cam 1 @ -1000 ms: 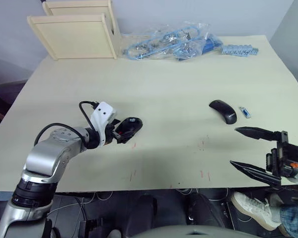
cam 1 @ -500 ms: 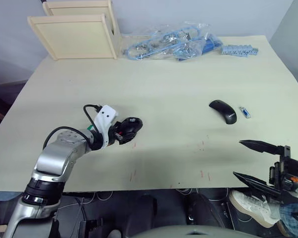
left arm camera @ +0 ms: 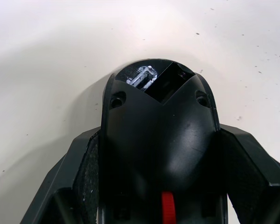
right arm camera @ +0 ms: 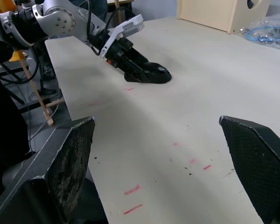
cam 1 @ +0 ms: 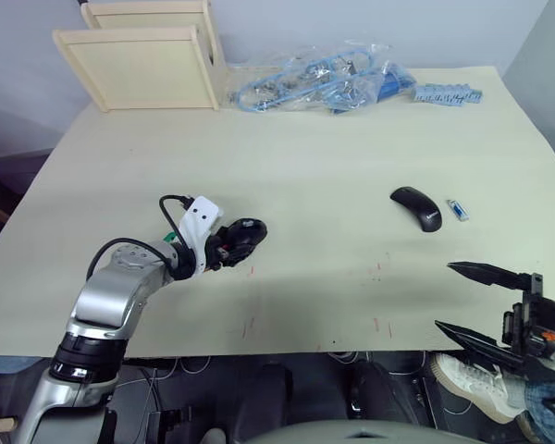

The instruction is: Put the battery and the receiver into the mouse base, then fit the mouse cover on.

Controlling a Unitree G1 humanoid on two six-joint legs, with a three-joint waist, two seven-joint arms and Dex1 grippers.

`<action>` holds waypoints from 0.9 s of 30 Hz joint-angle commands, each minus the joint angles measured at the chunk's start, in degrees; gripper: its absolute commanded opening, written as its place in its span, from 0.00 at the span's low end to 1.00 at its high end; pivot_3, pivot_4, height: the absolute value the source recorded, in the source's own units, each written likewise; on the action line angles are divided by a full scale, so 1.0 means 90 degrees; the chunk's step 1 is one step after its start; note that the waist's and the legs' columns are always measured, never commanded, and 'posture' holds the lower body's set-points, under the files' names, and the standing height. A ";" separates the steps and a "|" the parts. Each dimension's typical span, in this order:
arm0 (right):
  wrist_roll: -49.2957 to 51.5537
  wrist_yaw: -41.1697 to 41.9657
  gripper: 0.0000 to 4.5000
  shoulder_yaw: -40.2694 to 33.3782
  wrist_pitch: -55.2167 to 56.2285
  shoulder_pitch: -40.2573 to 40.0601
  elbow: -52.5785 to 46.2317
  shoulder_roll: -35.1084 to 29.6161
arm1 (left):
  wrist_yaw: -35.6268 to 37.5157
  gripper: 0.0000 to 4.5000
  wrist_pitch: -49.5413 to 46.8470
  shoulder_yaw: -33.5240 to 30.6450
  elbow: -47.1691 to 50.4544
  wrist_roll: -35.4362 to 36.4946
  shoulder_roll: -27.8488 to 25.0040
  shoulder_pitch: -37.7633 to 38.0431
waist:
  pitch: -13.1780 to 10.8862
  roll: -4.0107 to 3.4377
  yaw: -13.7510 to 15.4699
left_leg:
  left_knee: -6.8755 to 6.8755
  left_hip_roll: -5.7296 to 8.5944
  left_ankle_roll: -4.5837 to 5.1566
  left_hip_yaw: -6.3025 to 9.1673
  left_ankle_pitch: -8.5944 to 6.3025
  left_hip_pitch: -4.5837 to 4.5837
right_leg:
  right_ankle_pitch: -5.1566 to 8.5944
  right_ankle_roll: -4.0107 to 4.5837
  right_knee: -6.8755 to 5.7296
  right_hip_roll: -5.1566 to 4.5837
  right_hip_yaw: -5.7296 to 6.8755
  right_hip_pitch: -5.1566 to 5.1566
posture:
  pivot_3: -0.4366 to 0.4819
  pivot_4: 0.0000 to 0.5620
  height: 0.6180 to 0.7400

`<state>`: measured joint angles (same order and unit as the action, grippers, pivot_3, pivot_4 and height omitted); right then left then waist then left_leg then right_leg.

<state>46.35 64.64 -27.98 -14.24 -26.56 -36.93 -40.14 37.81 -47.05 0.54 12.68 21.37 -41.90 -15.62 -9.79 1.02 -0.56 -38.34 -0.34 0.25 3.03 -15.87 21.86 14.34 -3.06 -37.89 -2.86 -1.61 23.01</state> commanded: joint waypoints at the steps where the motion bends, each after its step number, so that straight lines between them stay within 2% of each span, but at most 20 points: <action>1: -0.0003 0.0048 1.00 -0.0147 0.0171 -0.0051 -0.0019 0.0042 | 0.0292 0.65 0.0274 -0.0013 0.0081 0.0017 -0.0045 0.0051 | 0.0000 0.0000 -0.0001 | 0.0000 0.0000 0.0000 -0.0001 0.0000 0.0000 | 0.0000 0.0000 0.0000 0.0000 0.0000 0.0000 | 0.48 0.27 1.00; 8: -0.0061 0.0085 1.00 -0.0192 0.0249 -0.0158 0.0073 0.0044 | 0.1441 0.65 0.0552 0.0468 0.0718 0.0285 -0.0238 0.0036 | 0.0000 0.0000 -0.0003 | 0.0000 0.0000 0.0000 -0.0006 0.0000 0.0001 | 0.0000 0.0001 0.0000 0.0001 0.0000 0.0000 | 0.48 0.27 1.00; 14: -0.0046 0.0060 1.00 -0.0292 0.0256 -0.0297 0.0031 0.0013 | 0.1697 0.65 0.0969 0.1031 0.0868 -0.0045 -0.0159 -0.0159 | 0.0000 -0.0001 -0.0012 | 0.0000 -0.0001 0.0000 -0.0007 0.0000 0.0000 | 0.0000 0.0001 0.0000 0.0002 -0.0001 0.0000 | 0.48 0.27 1.00; 18: 0.0008 0.0057 1.00 -0.0437 0.0186 -0.0436 -0.0001 -0.0049 | 0.1810 0.65 0.1215 0.1947 0.0878 -0.0546 0.0139 -0.0718 | 0.0000 -0.0001 0.0037 | -0.0002 0.0001 0.0000 -0.0008 0.0000 0.0002 | 0.0000 0.0000 -0.0001 0.0002 -0.0001 -0.0001 | 0.48 0.27 1.00; 23: 0.0021 -0.0011 1.00 -0.0489 0.0132 -0.0470 -0.0024 -0.0053 | 0.1713 0.65 0.1319 0.2496 0.0576 -0.1133 0.0366 -0.1190 | 0.0000 0.0000 0.0001 | -0.0004 0.0004 0.0001 -0.0009 0.0000 0.0004 | 0.0000 -0.0001 0.0002 0.0002 -0.0003 -0.0001 | 0.48 0.27 1.00; 27: -0.0036 -0.0090 1.00 -0.0466 0.0137 -0.0497 -0.0041 -0.0024 | 0.1820 0.65 0.1239 0.2688 0.0397 -0.1237 0.0582 -0.1454 | 0.0001 -0.0001 -0.0014 | -0.0003 0.0002 0.0001 -0.0005 0.0001 -0.0001 | 0.0000 0.0000 -0.0006 0.0007 -0.0002 -0.0001 | 0.48 0.27 1.00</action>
<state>45.49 64.18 -30.47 -13.46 -30.96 -35.61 -40.38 53.65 -36.20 24.34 15.94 10.61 -37.00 -27.82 -9.78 1.01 -0.68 -38.37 -0.32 0.26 2.97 -15.87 21.86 14.34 -3.06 -37.94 -2.80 -1.63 23.00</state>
